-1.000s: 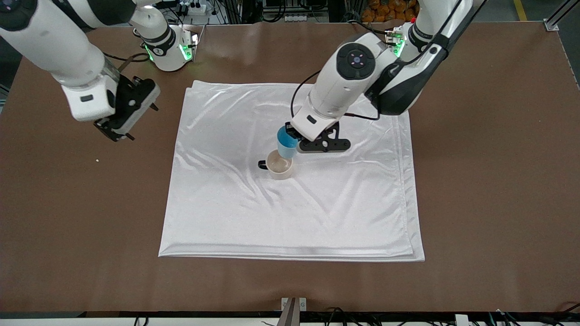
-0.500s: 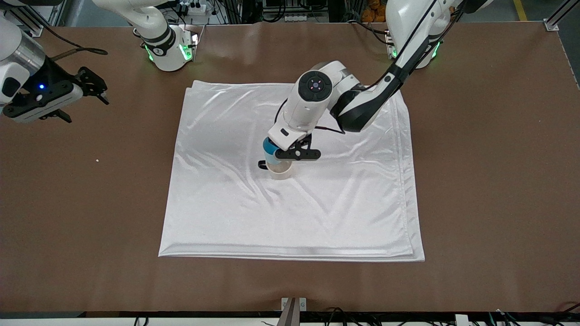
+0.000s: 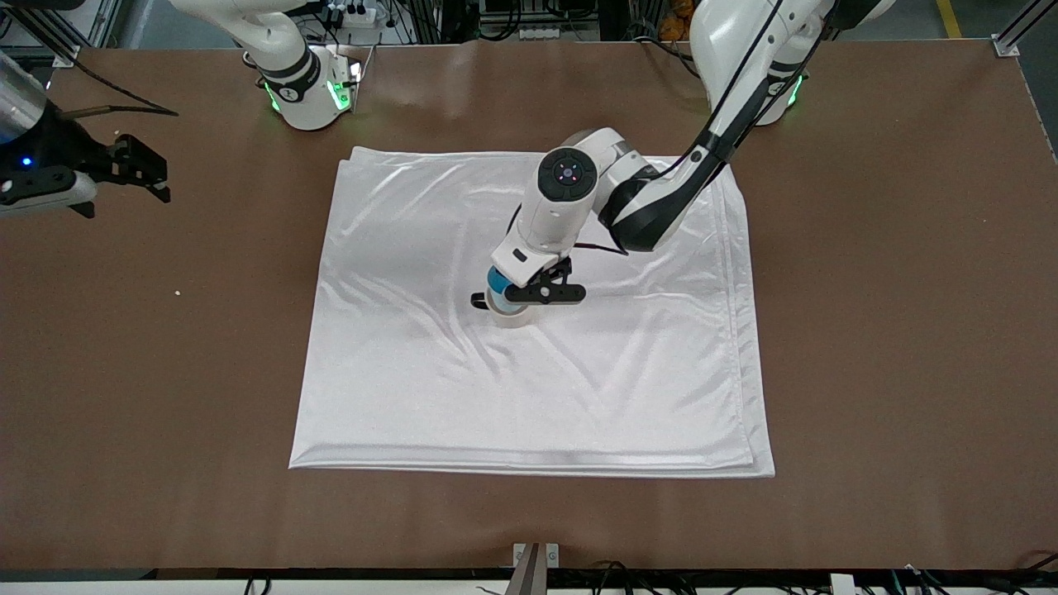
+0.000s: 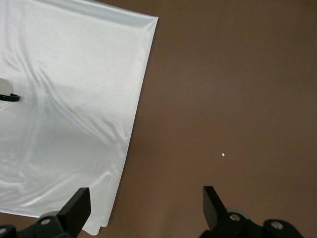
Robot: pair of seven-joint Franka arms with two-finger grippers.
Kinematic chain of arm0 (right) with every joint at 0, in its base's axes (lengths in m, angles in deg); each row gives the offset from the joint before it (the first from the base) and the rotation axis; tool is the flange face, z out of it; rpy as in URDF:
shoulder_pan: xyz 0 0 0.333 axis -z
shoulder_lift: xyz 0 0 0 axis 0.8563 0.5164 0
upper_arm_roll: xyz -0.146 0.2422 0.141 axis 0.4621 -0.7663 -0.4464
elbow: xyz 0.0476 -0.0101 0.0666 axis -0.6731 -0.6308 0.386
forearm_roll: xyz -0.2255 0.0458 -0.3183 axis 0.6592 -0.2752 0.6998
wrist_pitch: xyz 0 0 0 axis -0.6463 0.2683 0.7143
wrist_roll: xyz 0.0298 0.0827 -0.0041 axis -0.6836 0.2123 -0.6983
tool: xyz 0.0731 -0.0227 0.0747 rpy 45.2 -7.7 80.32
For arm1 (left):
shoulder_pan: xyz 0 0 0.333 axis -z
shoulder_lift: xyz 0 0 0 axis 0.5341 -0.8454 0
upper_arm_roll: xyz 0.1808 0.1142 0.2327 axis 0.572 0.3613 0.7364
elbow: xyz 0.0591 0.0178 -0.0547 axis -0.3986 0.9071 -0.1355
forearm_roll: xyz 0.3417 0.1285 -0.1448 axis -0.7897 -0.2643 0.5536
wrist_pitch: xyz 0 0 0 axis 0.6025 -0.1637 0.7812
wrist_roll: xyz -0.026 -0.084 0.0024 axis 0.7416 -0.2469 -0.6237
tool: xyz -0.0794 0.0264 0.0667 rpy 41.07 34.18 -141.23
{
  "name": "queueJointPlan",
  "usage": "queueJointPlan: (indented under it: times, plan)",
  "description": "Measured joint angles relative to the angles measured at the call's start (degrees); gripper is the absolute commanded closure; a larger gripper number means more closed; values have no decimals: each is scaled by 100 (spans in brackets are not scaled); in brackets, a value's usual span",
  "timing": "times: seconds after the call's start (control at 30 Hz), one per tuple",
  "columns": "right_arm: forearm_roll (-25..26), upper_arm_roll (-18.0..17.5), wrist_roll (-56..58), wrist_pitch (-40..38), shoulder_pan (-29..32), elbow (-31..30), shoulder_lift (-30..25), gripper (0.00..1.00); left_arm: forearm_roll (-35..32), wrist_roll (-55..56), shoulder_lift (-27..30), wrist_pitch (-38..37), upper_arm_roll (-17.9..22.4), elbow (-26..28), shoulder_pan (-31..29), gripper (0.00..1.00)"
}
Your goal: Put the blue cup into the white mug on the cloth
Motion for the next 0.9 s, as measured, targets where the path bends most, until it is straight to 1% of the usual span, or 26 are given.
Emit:
queueJointPlan:
  times: [0.2, 0.23, 0.27, 0.3, 0.33, 0.37, 0.4, 0.67, 0.9]
  plan:
    - [-4, 5, -9, -6, 265, 272, 332, 0, -2, 0, -99, 0, 1, 0, 5, 100]
    - [-5, 8, -18, -3, 286, 291, 373, 0, -2, 0, -111, 0, 2, 0, 6, 93]
    - [-7, 9, -36, 2, 300, 305, 412, 0, -2, 0, -121, 0, 2, -1, 7, 75]
    - [-14, 9, -74, 10, 310, 317, 445, 0, -2, 0, -129, 0, 2, -1, 7, 54]
    - [-28, 9, -120, 22, 319, 327, 475, 0, -2, 0, -136, 0, 2, -1, 8, 35]
    - [-52, 8, -160, 38, 334, 335, 502, 0, -2, 0, -140, 0, 2, -1, 8, 19]
    - [-87, 7, -204, 62, 361, 341, 530, 0, -2, 0, -143, 0, 2, -1, 8, 0]
    - [-247, 11, -240, 84, 664, 356, 626, 0, -2, -4, -145, 9, 2, -89, 10, 0]
    - [-280, 11, -259, 73, 742, 357, 650, 0, -4, -4, -50, 12, 11, -292, -5, 0]
